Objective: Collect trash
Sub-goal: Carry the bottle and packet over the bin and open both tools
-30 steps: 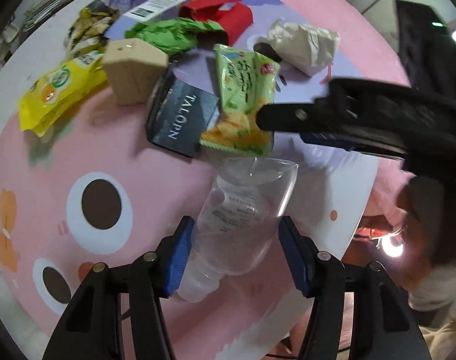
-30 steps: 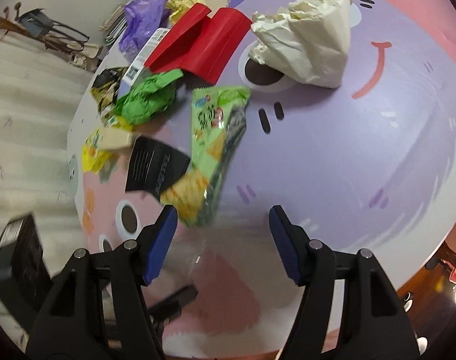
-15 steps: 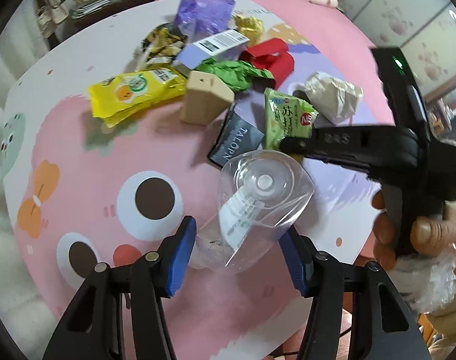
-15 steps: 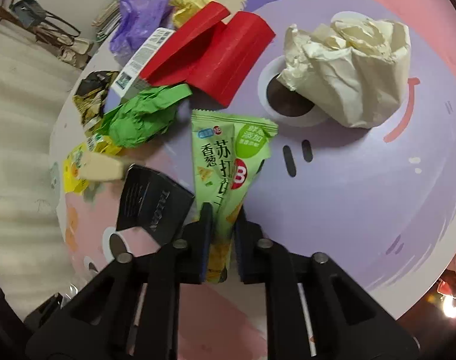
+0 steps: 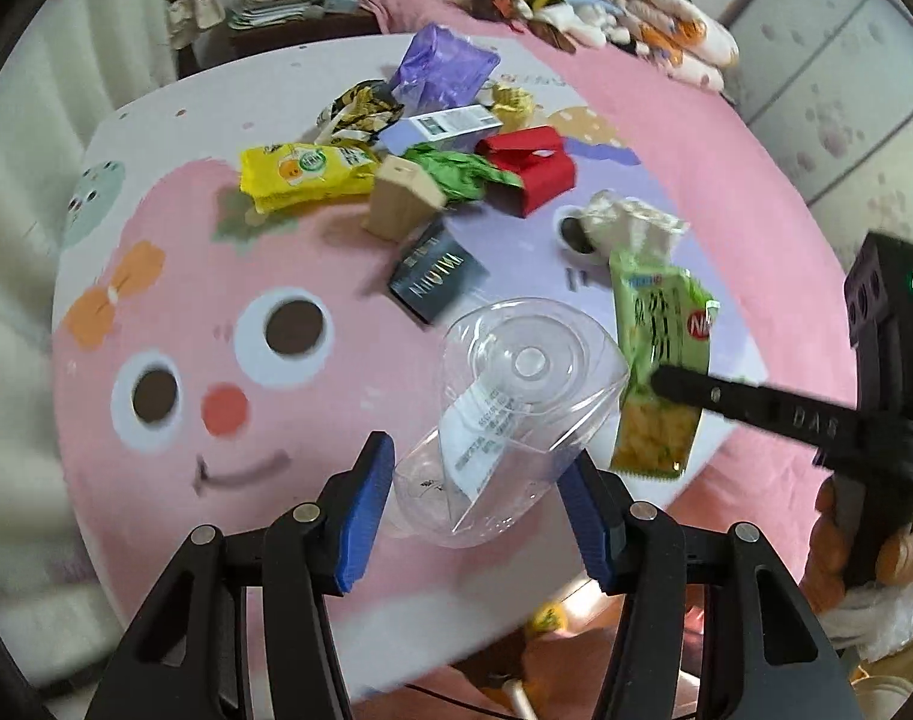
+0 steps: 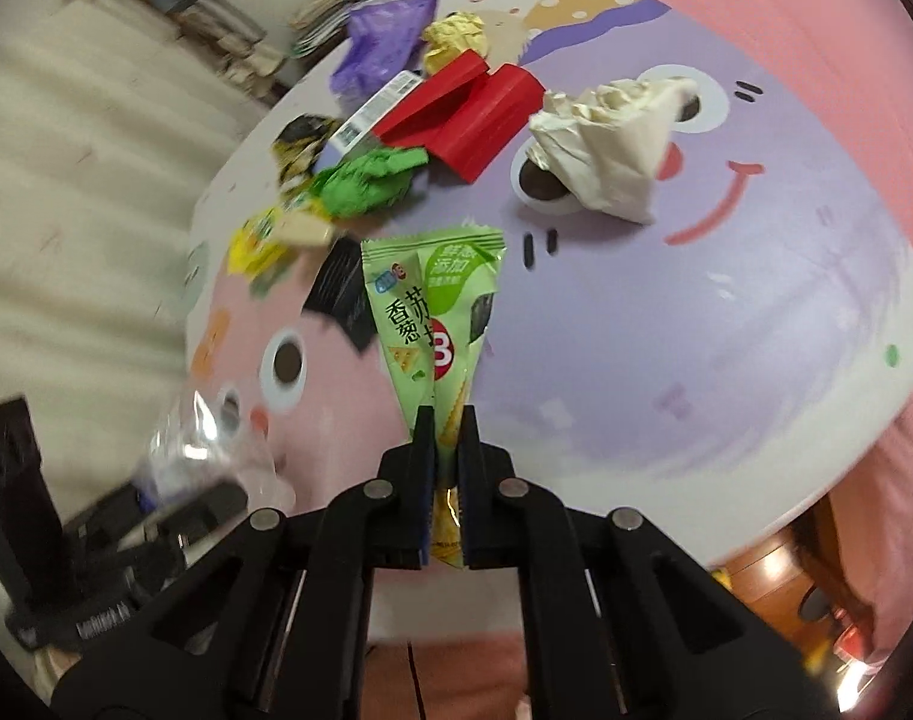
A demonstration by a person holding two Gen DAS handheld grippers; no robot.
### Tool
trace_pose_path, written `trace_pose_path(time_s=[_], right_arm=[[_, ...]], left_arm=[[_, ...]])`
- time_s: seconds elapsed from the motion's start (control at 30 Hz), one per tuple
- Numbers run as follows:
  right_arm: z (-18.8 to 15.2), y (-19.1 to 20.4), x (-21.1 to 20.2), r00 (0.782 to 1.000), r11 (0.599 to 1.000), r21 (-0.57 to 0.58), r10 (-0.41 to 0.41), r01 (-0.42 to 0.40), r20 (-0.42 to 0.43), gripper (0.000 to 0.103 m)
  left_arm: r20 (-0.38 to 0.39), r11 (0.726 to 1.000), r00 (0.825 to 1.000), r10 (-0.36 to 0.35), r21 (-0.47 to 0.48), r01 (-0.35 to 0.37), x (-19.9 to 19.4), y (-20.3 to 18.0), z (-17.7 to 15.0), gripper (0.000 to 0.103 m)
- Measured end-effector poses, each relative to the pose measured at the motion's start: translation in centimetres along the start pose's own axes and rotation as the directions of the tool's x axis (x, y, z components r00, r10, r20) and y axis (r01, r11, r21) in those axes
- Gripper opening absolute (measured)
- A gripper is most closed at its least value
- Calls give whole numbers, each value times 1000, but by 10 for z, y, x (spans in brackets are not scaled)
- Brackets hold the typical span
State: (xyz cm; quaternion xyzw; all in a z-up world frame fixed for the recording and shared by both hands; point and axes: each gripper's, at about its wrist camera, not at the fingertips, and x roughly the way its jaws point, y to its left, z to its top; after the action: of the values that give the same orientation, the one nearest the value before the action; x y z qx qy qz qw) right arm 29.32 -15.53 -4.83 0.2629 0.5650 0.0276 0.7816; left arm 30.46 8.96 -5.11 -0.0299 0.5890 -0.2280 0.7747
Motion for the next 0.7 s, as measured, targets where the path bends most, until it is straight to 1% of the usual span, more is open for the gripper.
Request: trace_pose_path(time_s=[0.13,0.17,0.33,0.43,0.5,0.6,0.7], right_arm=[[-38,-32,-30,998,996,-82,25,-30,-55,4],[-46,-39,-36,997,994,-104,26,-32,-67,4],[-94,-80,-60,992,971,-239,0,-32,-129,4],[-122,-108,-63,986,963,-267,-13,-33,-169,4],[-137,-125,-57,980,963,-267,-26,-28,-196,4],[-165,-157,-40,969,968,-250,-45,-17,-243,4],[-191,-187,-9,959,968,-252,-85,14,-272,4]], left_arm=[[35,997,999,5,-75,-2,-9,-41,-45,55],[41,995,999,8,-98,-4,-10,-57,-62,55],[47,988,999,13,-157,-5,0,-112,-124,55],[7,985,1000,23,-169,-22,17,-139,-161,55],[-42,983,999,29,-182,-37,35,-154,-184,55],[-100,979,994,48,-191,-67,67,-164,-212,55],[-140,974,987,74,-201,-101,110,-165,-233,55]])
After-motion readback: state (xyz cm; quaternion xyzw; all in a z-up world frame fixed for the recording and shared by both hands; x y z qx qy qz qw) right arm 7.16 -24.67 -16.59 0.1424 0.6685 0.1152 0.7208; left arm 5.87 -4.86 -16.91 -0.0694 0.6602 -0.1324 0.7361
